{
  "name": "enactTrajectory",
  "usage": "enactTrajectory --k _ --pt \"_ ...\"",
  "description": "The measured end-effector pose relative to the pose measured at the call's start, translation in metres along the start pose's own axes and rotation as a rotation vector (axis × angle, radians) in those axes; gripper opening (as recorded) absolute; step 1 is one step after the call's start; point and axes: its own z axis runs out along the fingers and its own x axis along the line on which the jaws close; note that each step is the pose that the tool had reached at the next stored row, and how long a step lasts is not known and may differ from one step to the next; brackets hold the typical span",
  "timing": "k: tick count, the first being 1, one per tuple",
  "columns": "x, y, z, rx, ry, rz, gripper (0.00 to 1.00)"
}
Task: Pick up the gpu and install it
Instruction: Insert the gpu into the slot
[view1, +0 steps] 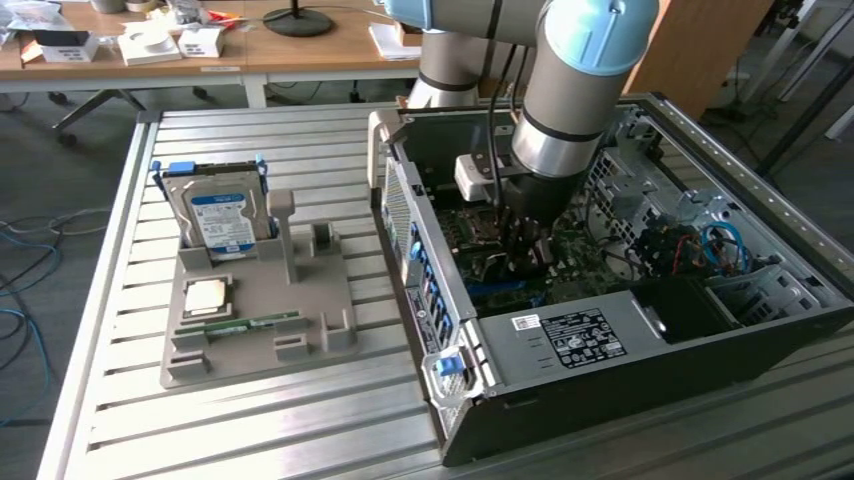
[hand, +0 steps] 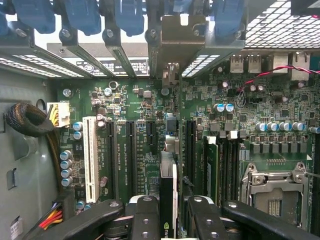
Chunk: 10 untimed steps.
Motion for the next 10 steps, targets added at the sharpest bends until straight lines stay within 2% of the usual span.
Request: enactTrajectory --k 10 --pt "0.0 0.0 0.0005 0.0001 -0.0002 0.0 0.27"
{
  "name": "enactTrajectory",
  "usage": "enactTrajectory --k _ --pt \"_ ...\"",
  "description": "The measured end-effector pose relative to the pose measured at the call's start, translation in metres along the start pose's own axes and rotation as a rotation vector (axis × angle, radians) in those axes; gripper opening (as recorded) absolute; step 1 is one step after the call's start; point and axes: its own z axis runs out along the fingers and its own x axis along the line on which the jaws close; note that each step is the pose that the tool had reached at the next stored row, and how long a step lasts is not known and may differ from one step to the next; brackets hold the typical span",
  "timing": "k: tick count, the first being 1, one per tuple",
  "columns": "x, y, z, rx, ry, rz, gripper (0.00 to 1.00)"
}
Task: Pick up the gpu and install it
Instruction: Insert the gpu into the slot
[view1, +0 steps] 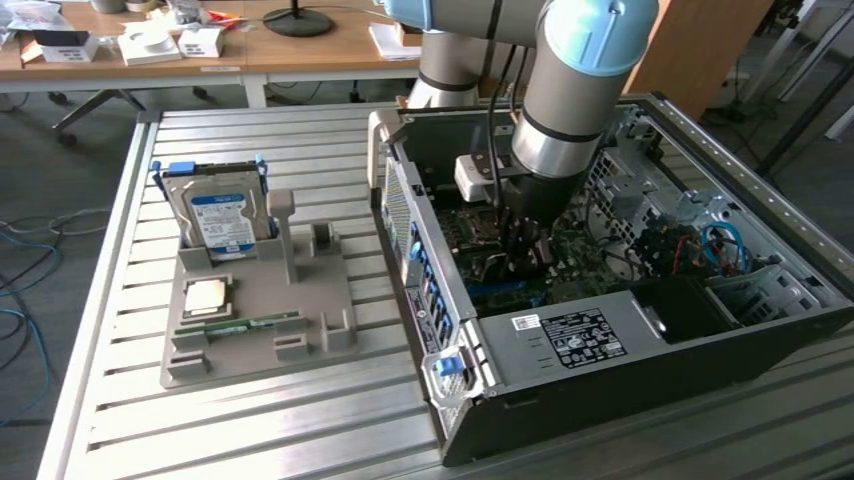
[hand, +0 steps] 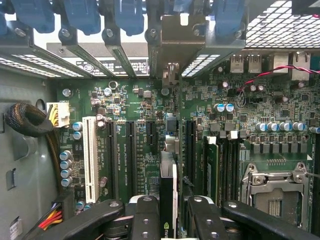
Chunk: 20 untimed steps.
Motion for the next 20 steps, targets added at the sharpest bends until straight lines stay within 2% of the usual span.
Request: enactTrajectory --k 5,6,13,20 --pt "0.0 0.0 0.0 0.0 0.0 0.0 0.28" --pt "0.0 0.0 0.0 0.0 -0.0001 0.0 0.34" --pt "0.0 0.0 -0.0005 -0.0001 0.0002 0.0 0.34" --pt "-0.001 -0.0003 -0.0175 0.0001 0.0 0.0 0.34"
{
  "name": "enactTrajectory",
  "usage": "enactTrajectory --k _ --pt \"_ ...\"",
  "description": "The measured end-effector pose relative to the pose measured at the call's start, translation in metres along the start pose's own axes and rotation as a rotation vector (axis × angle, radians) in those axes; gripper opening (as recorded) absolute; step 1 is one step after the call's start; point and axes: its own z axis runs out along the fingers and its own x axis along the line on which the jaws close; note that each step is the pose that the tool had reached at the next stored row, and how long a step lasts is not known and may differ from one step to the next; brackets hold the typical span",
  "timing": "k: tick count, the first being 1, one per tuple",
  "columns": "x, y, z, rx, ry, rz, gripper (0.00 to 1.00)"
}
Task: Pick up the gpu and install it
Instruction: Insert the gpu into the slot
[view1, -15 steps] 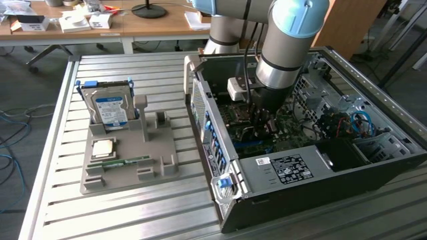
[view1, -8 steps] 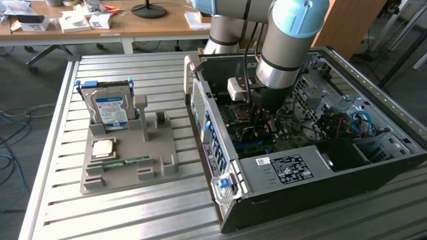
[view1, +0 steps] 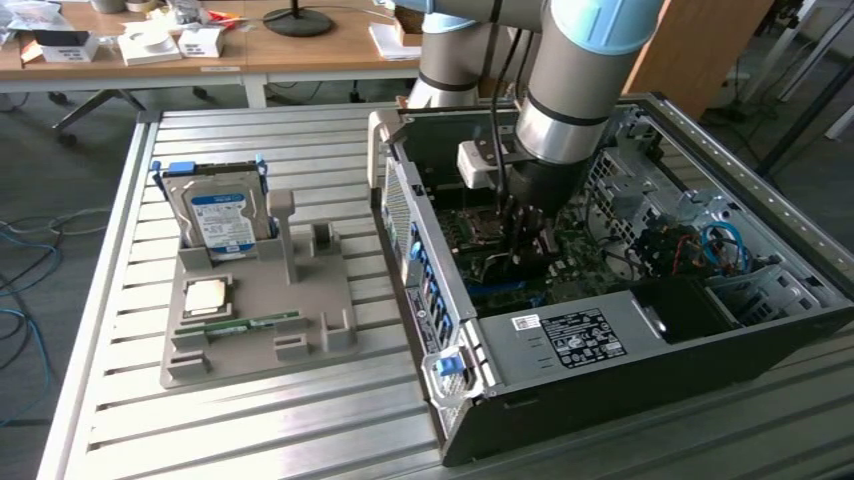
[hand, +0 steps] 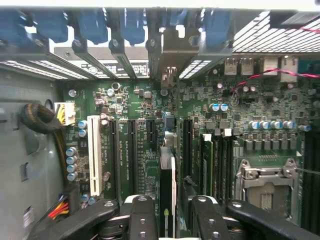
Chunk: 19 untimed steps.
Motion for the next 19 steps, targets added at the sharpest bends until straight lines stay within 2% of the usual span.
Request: enactTrajectory --k 19 --pt "-0.002 -0.0014 -0.0527 -0.0001 0.0 0.0 0.34"
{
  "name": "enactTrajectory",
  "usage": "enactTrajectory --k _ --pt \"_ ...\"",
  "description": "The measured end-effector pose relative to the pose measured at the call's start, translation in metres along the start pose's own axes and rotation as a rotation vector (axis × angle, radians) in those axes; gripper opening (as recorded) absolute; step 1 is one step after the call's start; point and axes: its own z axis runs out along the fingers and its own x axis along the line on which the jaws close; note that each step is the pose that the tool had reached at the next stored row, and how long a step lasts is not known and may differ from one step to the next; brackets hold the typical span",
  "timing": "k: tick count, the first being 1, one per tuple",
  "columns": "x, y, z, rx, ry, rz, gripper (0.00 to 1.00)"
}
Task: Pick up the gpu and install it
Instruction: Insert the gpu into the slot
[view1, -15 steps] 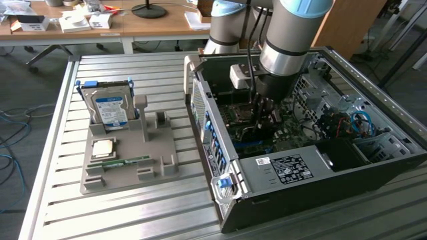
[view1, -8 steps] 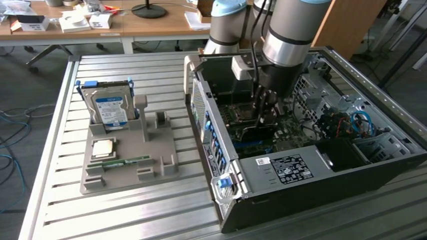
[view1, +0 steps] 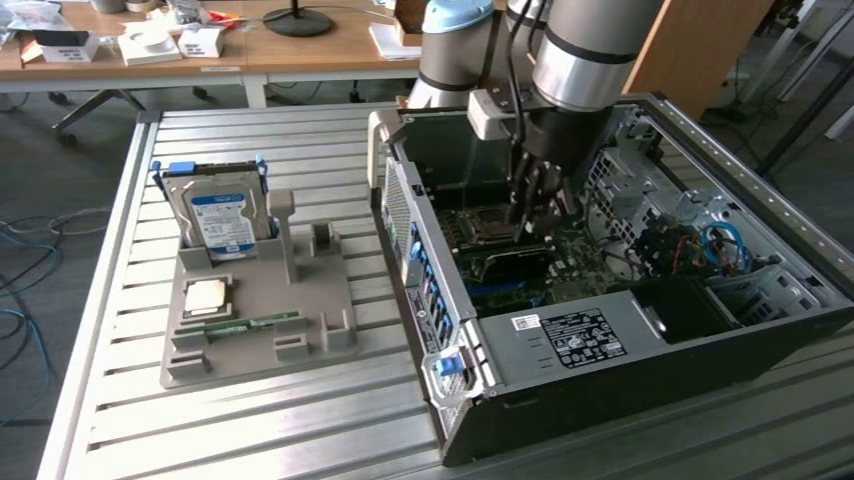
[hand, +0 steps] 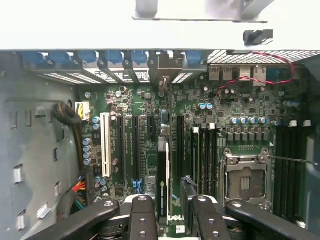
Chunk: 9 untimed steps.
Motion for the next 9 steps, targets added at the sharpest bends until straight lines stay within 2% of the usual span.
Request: enactTrajectory --k 9 --pt "-0.001 -0.0004 -0.0177 0.0 0.0 0.0 0.34"
